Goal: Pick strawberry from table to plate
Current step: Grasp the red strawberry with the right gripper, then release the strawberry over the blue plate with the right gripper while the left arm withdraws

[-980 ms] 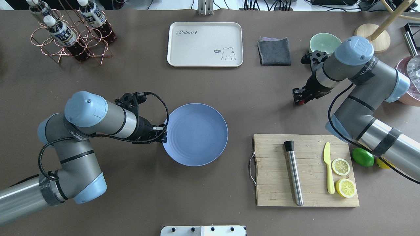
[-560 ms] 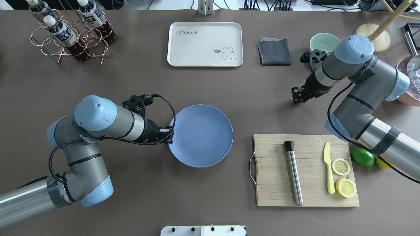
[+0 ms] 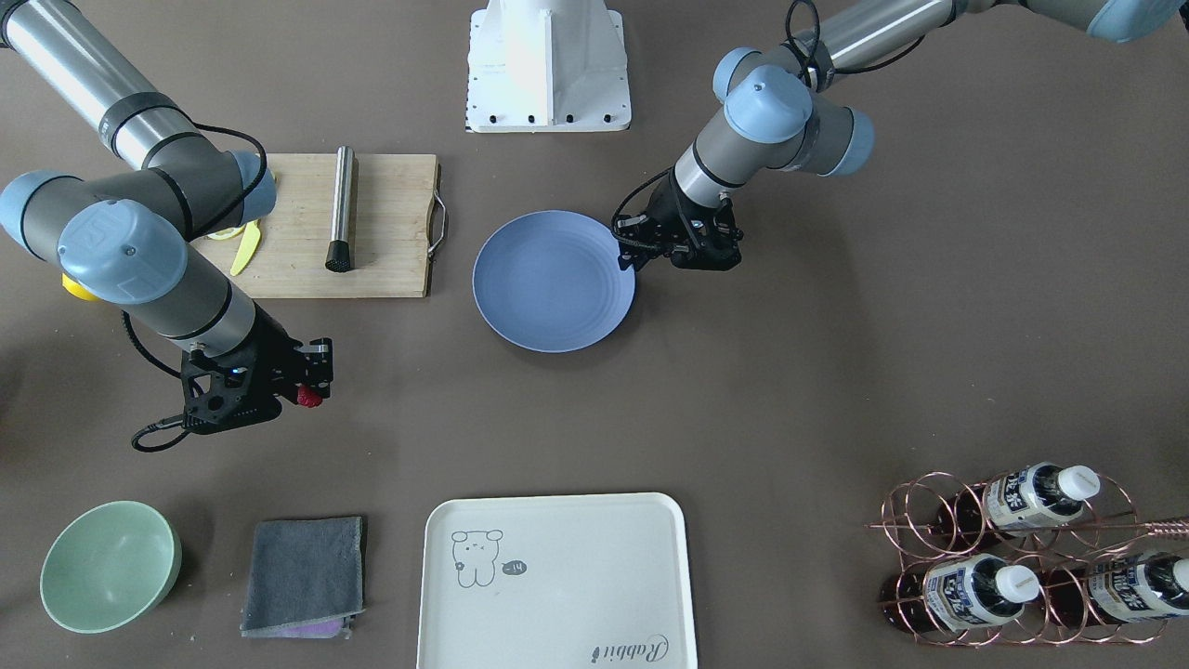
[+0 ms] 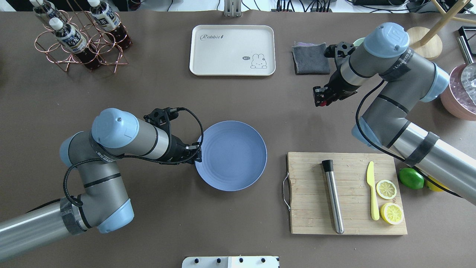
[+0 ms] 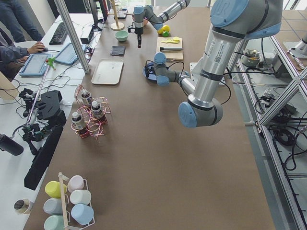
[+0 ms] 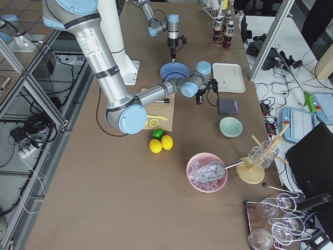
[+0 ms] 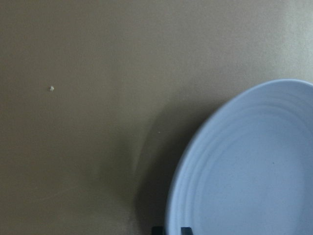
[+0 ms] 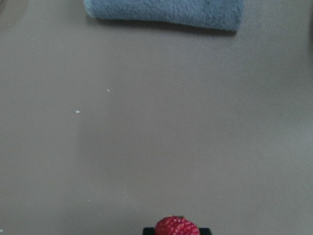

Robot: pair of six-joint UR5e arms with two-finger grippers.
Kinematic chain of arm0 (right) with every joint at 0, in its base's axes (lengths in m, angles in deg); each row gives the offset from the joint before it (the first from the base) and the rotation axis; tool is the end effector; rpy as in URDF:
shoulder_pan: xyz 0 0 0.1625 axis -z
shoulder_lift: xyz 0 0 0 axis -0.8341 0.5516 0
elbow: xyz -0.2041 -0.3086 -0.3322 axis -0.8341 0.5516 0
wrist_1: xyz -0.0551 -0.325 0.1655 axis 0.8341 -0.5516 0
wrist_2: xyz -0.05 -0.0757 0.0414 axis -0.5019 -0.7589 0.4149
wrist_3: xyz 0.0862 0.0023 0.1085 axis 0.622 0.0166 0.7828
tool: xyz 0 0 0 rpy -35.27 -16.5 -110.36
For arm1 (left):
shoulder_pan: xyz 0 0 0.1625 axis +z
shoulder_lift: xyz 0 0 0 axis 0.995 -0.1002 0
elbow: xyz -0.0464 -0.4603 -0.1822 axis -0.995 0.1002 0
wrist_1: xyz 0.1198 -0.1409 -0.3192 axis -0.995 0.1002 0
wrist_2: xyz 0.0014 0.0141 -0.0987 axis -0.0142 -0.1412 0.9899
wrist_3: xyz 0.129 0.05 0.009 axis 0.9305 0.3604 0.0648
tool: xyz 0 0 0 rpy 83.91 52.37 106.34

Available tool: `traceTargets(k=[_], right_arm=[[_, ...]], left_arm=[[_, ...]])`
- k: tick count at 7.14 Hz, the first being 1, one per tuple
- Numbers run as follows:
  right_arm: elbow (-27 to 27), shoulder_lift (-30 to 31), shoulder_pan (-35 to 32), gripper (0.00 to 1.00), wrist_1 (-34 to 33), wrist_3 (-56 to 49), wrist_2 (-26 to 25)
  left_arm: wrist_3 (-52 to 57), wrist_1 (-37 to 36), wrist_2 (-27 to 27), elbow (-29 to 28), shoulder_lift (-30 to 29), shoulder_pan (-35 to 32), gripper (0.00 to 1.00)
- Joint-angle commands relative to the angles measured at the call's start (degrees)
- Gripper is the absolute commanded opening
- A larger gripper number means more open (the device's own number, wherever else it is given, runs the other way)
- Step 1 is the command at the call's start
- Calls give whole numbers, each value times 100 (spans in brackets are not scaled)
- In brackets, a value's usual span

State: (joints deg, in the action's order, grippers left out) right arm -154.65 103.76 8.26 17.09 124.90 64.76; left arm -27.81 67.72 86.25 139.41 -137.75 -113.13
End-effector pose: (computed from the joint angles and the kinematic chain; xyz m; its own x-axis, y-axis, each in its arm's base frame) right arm -0.4276 -0.5628 0.4860 0.6019 -0.1322 0.7876 0.0388 0.9899 0.1365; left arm 0.5550 -0.3954 0.4002 0.3510 -0.1498 -0.9243 0.1091 0.9869 -0.1185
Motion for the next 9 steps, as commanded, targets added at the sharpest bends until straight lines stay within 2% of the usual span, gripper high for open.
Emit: traceTargets(k=[1,3,6,7,9], right_arm=[[-163,-434,307,0,-156,788,-10],[-522,-812,850,0,-594,1484,-298],[-507,-1270,1844,0,-824,2233,-1142],[-489,-1315,2082,0,-824,2417,-1266],[-428,-1272,2373,0,-807,2507,-1617]], left_arm=[[67,-24,154,-7,76,-352,83],[1002,-7,952,-16,478,-1090,87],[2086,-25,1139,-147,919,-1610,91],[2411,-16,1314,-278,1007,-1821,94],[2949,-24,1386,-341,1201,-2059,95]])
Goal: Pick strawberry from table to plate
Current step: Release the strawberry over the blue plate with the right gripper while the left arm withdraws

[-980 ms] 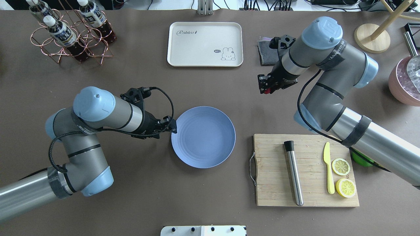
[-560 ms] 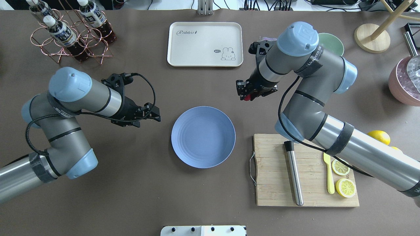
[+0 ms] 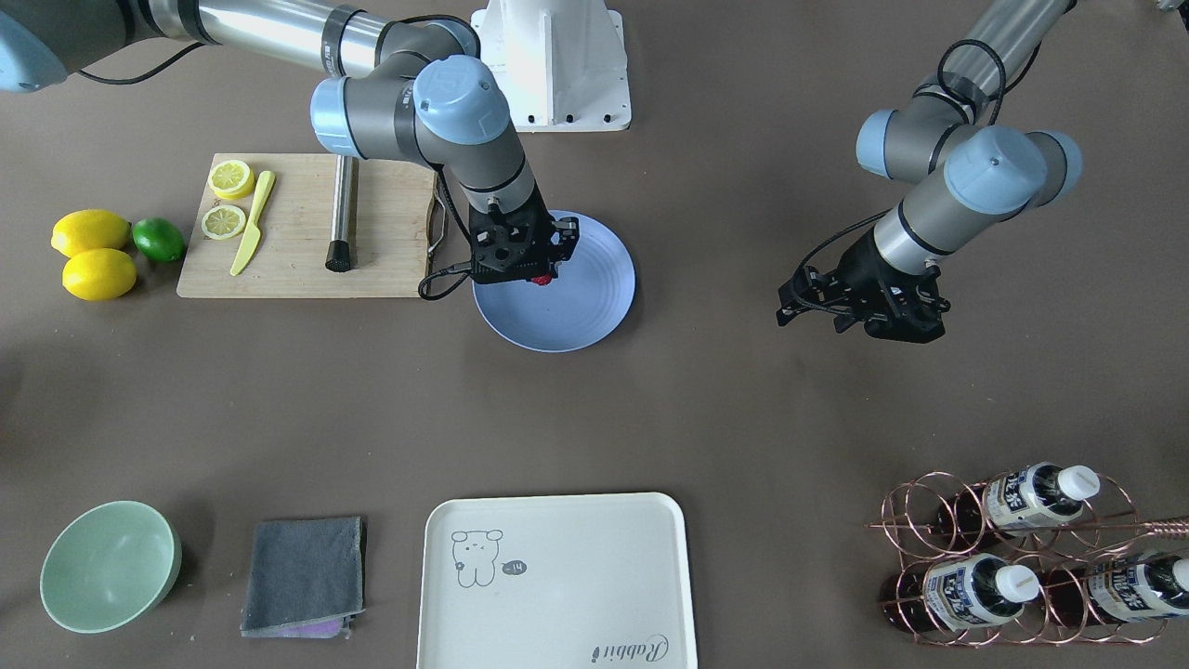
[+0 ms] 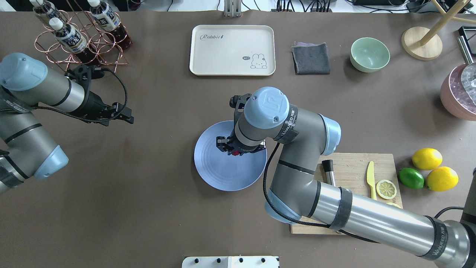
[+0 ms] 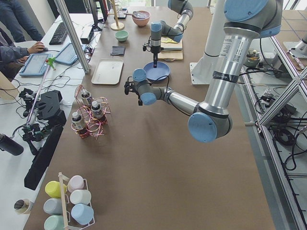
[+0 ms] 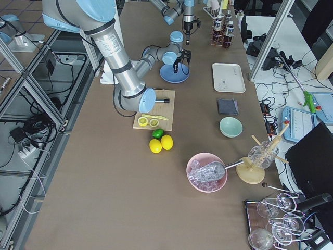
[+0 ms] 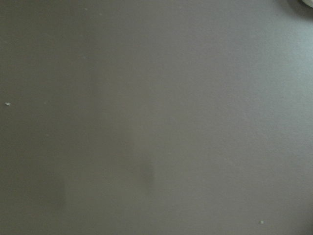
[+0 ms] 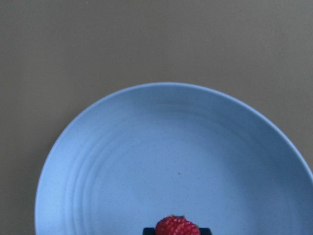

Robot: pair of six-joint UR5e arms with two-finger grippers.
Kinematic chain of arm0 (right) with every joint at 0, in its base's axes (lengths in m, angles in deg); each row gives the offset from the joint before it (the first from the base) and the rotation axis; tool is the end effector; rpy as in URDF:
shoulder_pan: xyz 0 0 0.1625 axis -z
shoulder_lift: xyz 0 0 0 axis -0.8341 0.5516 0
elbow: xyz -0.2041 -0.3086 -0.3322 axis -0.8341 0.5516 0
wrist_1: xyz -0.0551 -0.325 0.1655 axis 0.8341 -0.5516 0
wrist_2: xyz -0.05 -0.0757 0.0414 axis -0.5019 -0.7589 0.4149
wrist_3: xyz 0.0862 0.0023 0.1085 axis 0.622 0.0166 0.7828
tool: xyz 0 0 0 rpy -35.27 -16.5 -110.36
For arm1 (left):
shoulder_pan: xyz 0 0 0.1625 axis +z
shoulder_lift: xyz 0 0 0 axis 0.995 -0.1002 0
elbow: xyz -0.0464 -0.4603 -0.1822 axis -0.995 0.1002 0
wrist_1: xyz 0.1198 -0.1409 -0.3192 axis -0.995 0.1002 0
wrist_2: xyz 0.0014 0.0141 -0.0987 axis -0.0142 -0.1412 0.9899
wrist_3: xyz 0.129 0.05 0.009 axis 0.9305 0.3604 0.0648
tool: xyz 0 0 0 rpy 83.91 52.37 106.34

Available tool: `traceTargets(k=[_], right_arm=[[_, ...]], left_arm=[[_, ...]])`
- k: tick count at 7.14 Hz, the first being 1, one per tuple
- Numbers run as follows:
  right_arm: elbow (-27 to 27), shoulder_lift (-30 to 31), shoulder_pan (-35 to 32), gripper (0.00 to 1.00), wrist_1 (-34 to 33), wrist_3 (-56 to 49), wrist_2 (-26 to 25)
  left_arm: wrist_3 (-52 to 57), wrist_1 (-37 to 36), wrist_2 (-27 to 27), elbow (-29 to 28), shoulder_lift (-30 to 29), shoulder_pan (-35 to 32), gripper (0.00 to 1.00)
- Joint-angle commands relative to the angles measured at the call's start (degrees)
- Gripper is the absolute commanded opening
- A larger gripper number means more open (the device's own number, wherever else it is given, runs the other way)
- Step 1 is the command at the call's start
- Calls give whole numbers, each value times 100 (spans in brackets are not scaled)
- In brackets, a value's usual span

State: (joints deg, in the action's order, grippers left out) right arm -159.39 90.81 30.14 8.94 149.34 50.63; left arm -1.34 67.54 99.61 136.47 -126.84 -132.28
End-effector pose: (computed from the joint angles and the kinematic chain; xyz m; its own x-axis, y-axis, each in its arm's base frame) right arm -0.6383 -0.4126 0.3157 0.5659 -0.0086 0.8244 -0.0176 0.9996 0.0225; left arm 0.3721 -0.4888 0.5399 0.4888 0.0348 -0.8717 0.0471 0.9967 0.0662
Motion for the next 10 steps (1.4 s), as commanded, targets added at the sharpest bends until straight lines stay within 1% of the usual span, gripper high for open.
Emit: traceTargets(k=[1,2,3,4,5,6,7,8,9,10], right_arm=[[64,7,195,0,-1,71,-214],[151,-2,195,4,8,62,-249],[196,-11,195,49,16,36,-275],[196,-20,186,99,8,-8,-276],[196,-11,117,100,8,-26,-232],[179,24,-119,100,-18,-52,-92],[135,94,-521,100,-36,-374,344],[56,303,-1013,100,-97,-795,757],[-58,653,-1557,100,-98,-1452,1205],[-85,996,-2146,100,-89,-2224,1671]], left_arm=[[313,-6,50,-90,110,-154,95],[313,-6,50,-108,110,-145,96],[313,3,41,-143,110,-154,97],[321,3,49,-143,110,-189,97],[330,-84,154,-143,101,-302,97],[617,-329,346,-134,101,-512,97],[1273,-653,470,-108,93,-819,97],[1819,-1048,558,-82,92,-1109,97],[2477,-1365,585,-64,110,-1451,97],[3093,-1560,594,-64,284,-1777,97]])
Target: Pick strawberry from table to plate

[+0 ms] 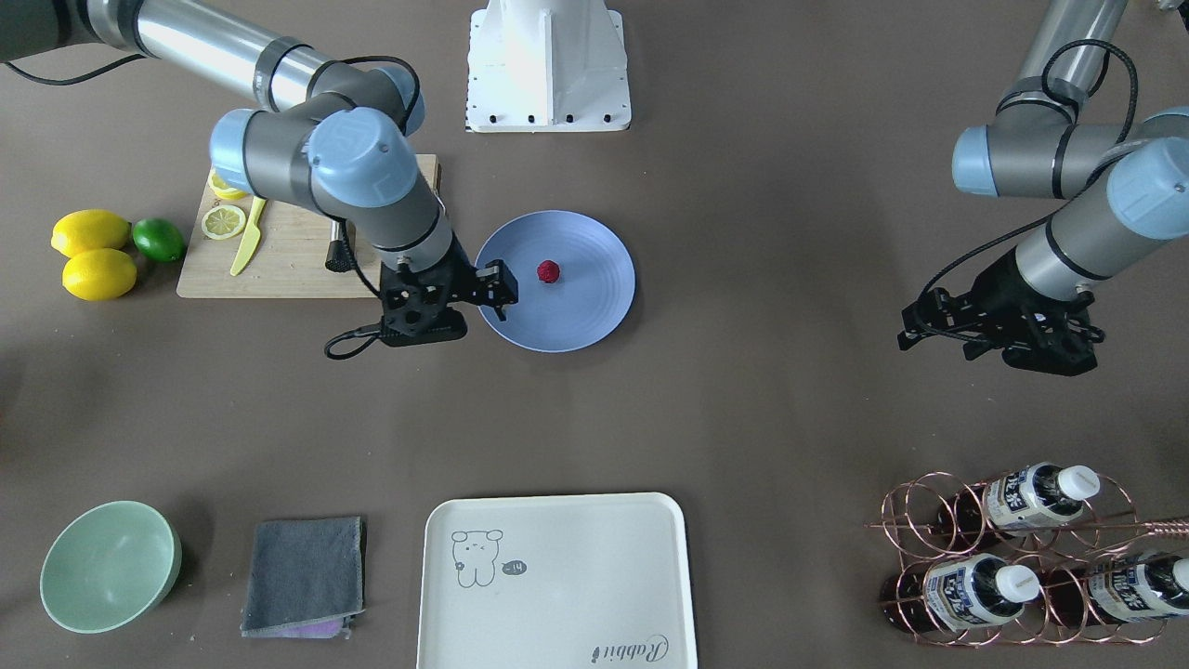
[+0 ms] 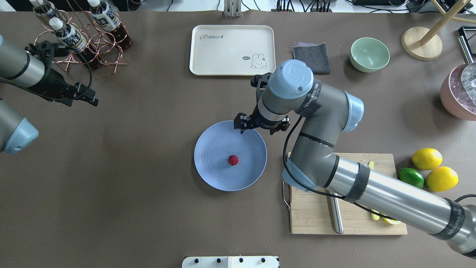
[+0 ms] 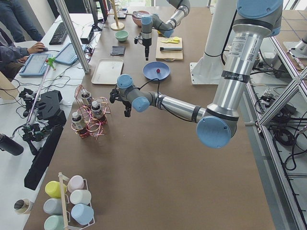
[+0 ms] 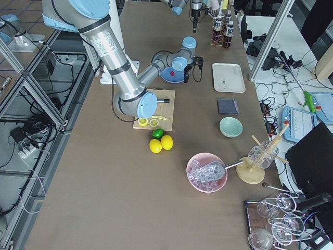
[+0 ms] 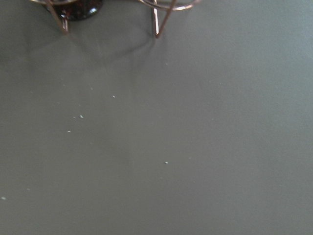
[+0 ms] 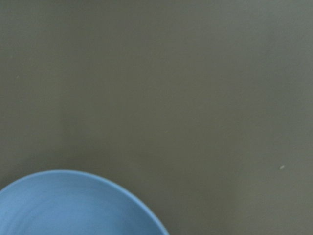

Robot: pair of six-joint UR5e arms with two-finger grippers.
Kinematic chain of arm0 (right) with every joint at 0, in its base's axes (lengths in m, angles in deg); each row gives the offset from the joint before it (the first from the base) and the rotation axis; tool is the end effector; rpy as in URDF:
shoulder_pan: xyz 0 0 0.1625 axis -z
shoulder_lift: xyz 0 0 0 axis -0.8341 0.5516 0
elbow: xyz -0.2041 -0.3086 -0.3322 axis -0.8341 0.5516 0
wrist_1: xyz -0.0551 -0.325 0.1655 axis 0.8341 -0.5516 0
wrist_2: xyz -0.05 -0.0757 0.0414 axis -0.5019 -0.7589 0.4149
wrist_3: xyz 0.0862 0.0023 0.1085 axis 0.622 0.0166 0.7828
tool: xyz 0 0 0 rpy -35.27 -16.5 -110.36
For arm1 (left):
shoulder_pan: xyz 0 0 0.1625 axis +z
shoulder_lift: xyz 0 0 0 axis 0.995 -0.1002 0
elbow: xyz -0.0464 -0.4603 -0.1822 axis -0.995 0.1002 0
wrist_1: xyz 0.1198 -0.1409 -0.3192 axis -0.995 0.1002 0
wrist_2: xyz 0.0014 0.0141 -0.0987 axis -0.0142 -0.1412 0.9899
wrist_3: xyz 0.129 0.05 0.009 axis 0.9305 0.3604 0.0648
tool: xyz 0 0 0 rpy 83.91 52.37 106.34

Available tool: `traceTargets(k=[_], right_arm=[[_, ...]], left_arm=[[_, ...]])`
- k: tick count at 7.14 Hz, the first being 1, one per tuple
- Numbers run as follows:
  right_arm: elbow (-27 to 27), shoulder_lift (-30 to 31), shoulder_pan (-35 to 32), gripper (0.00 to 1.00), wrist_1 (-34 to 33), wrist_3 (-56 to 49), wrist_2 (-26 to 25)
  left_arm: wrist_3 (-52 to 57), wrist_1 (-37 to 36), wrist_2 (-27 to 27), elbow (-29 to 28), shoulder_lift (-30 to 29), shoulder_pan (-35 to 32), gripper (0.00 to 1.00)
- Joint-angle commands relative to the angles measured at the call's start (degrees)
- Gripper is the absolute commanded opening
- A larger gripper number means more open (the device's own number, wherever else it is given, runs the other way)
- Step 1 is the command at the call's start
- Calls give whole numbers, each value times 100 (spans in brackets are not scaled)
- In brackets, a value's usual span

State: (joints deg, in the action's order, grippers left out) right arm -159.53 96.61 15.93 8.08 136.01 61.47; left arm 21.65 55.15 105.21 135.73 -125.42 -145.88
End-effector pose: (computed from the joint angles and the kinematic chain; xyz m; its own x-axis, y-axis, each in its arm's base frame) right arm -0.5115 -0.5204 0.3848 0.5913 -0.0474 0.8050 0.0151 0.9987 0.0477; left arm 0.2484 -0.5437 0.5865 0.5866 0.1367 -0.7983 -0.0145 0.9873 0.1583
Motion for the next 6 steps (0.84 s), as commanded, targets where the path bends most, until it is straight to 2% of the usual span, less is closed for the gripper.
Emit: traceTargets(k=[1,3,6], right_arm=[[-72,750,-1244,100,-11,-1621,948],[-19,1339,-2211,100,-28,-2818,1520],[16,1982,-3145,100,-748,-4664,1602]], left_arm=[[1252,-323,35,1,309,-698,97],[1659,-323,26,-16,556,-1287,97],[2749,-314,35,1,1127,-2018,97]])
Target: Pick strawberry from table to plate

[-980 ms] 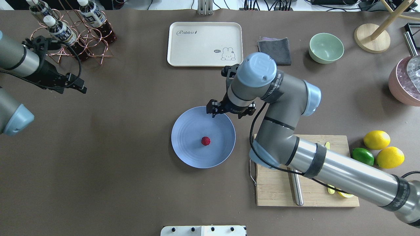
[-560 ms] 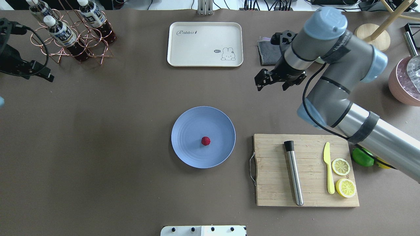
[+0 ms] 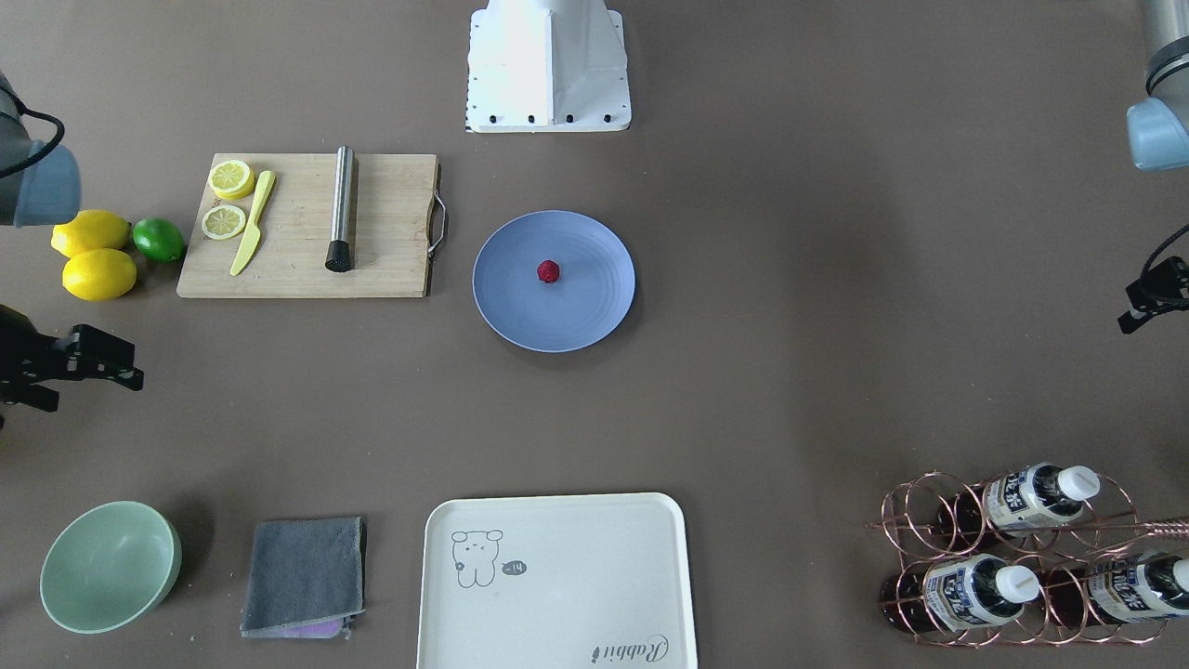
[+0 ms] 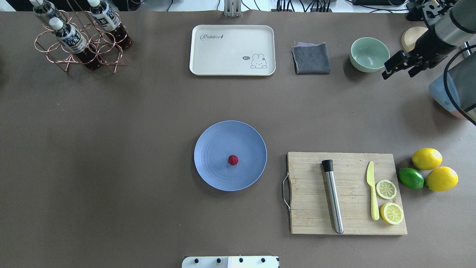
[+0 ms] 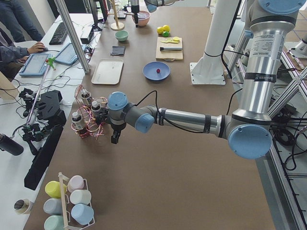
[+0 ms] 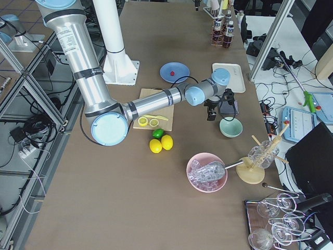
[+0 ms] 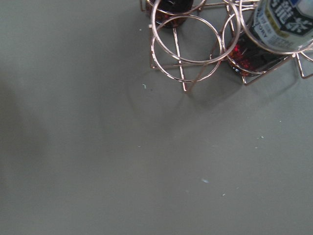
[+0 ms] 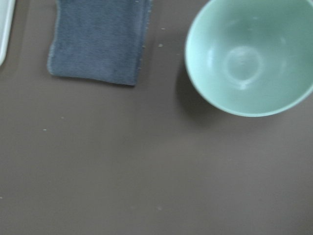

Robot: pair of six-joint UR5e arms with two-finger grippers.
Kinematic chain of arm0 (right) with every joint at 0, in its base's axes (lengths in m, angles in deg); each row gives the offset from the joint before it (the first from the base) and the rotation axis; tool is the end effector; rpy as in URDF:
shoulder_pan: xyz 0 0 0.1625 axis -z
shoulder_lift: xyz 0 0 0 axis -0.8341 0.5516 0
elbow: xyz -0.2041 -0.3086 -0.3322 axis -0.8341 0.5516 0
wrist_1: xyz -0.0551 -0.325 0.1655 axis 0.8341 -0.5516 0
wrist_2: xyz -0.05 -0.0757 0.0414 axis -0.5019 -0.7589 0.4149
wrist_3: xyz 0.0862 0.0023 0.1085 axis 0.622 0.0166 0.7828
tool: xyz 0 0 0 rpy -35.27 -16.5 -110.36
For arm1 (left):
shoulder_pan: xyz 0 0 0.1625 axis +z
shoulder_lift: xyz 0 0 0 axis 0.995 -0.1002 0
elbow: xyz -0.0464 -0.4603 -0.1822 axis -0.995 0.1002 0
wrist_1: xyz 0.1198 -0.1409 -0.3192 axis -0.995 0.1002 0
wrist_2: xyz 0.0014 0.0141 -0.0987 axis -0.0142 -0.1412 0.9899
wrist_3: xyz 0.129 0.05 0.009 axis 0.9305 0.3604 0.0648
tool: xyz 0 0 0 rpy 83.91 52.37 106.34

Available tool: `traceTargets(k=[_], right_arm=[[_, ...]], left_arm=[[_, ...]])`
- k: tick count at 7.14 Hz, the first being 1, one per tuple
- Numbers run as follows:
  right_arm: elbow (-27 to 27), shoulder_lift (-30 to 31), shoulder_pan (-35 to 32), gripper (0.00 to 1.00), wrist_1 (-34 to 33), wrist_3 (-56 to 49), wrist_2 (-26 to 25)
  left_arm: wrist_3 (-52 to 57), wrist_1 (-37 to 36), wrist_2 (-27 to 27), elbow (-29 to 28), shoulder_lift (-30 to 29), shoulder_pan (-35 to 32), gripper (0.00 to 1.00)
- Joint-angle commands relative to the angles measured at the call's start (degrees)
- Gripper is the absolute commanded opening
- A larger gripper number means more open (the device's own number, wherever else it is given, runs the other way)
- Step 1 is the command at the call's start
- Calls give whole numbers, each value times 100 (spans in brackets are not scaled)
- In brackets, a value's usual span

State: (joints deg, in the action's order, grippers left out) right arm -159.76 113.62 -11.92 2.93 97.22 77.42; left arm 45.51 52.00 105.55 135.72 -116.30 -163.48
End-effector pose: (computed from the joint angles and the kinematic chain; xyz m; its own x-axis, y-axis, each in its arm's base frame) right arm -0.1957 -0.5834 0.5768 0.6124 -0.1797 0.7699 0.1144 0.9837 0.1387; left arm 0.0585 -0.5171 0.6828 0.6875 0.1966 -0.6991 0.0015 0.9623 0.2721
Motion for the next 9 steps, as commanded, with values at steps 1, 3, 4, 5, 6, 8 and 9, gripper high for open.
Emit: traceTargets(k=[1,3,4,5,6,8,9], right_arm=[[57,518,-589,100,-278,-1138,-19],[336,775,-1011,100,-278,-1815,-28],[503,854,-1196,100,-270,-2123,-45],[644,950,-1372,100,-261,-2326,-63],[654,1038,-1530,100,-278,-2624,-80],[742,1101,-1576,100,-243,-2697,-264],[777,1109,-1576,100,-235,-2767,-274]], left_arm=[[365,18,-8,-7,303,-260,97],[373,36,1,-7,400,-260,97],[373,1,10,-7,401,-260,97],[365,-8,71,2,401,-269,97],[365,-8,306,-7,383,-269,97],[365,-17,317,-7,331,-304,97],[365,-17,326,-16,322,-304,97]])
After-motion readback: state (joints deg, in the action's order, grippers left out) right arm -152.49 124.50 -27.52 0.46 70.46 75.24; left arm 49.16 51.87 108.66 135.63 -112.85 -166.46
